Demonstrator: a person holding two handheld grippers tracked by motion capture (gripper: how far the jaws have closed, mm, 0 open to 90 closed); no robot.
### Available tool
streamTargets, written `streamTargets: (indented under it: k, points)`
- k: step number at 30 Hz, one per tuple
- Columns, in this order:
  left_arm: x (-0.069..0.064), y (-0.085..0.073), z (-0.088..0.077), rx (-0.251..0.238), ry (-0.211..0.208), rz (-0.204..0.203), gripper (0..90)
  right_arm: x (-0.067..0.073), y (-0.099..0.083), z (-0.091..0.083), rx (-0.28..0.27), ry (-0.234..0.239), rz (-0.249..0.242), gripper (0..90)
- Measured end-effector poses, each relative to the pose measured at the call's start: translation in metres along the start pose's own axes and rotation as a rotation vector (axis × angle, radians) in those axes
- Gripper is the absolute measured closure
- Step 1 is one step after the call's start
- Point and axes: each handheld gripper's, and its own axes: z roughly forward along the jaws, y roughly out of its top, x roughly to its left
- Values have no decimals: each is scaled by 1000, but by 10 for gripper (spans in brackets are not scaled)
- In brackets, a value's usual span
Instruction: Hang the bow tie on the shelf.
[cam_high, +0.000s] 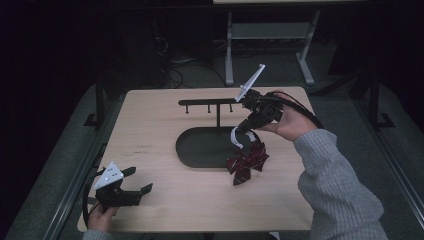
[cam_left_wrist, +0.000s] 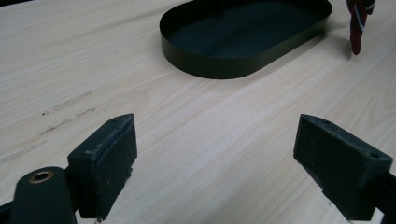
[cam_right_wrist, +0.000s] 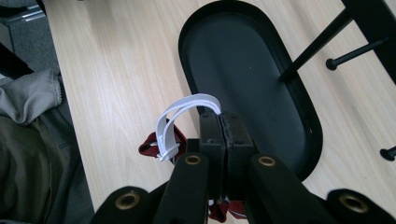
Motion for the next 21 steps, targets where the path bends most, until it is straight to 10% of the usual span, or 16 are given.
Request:
streamTargets:
  k: [21]
  points:
    - [1,0,-1,-2,1,-1,131,-12,15,5,24,12,6,882]
